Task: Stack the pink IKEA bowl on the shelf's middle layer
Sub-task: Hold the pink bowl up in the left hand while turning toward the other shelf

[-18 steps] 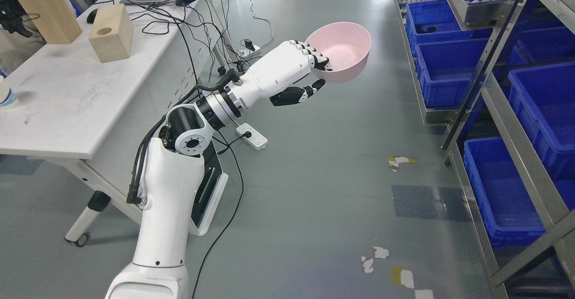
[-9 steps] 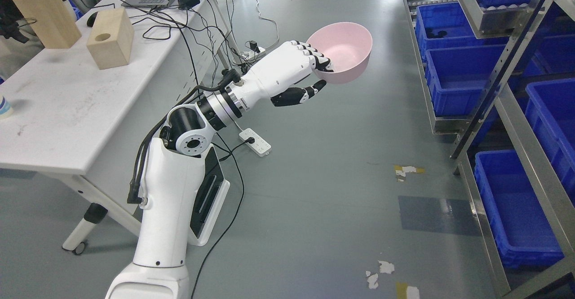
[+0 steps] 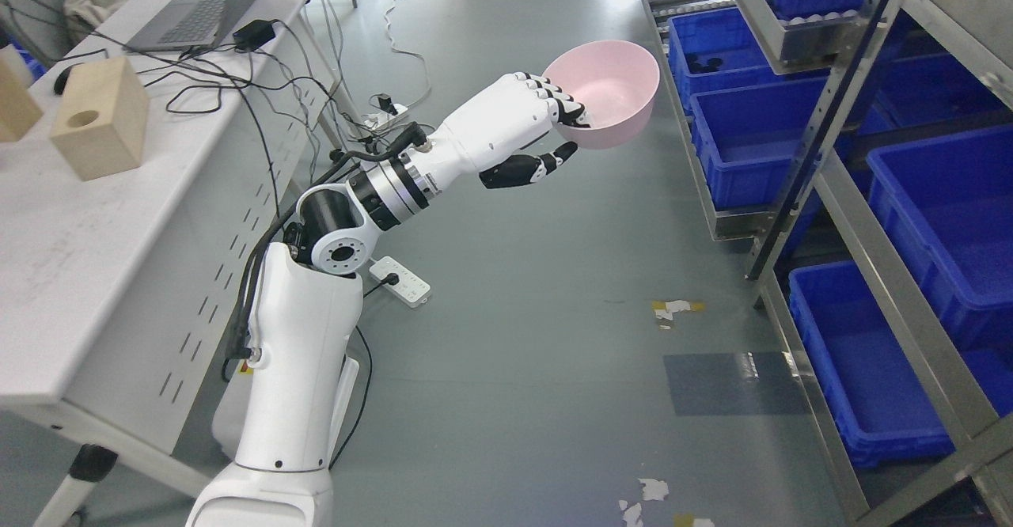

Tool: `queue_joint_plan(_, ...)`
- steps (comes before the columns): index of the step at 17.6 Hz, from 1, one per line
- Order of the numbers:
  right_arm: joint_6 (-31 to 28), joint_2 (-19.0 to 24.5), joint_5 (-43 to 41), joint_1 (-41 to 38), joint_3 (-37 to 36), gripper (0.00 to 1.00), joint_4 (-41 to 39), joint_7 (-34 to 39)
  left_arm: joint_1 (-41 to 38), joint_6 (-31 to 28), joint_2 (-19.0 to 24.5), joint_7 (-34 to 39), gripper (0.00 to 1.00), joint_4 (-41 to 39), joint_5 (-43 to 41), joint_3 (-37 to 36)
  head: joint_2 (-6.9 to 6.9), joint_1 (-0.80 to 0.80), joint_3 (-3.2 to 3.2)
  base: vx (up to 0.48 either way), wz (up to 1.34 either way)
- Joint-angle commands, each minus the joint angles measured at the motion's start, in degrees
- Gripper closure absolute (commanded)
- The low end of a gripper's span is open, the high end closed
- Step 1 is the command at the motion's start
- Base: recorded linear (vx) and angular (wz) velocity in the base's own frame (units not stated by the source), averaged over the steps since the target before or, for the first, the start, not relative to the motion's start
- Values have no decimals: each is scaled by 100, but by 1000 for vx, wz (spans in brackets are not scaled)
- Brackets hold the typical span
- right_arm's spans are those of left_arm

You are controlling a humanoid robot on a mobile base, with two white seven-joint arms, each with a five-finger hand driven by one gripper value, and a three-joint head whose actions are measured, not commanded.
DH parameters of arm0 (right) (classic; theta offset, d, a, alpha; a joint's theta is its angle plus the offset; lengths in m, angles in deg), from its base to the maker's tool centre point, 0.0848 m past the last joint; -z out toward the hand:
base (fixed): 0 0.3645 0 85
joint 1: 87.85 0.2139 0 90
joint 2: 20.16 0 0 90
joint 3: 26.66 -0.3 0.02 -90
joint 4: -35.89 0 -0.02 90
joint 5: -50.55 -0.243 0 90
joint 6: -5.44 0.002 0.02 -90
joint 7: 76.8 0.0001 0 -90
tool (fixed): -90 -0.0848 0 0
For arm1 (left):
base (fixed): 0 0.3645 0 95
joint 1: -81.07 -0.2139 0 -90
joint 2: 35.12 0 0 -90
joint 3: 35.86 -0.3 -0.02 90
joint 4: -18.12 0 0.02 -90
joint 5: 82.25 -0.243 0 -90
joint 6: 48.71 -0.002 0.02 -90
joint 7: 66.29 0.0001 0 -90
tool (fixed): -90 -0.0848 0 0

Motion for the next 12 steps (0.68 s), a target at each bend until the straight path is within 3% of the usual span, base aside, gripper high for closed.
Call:
queue_joint_plan(1,1,-100,0,-125,0,0,-100,-6,1,-5,100,2,98,16,40,-260,0,0,0,83,-549)
queue_joint_plan(8,1,-100,0,-125,0,0,-100,-6,19,-5,100,-6,98,-10,355,-540,0,0,0,62,-663)
queue_joint_plan(12,1,-100,0,-125,0,0,-100,-6,404,-5,100,-6,98,-46,585,-656,0,0,0,-7,-673)
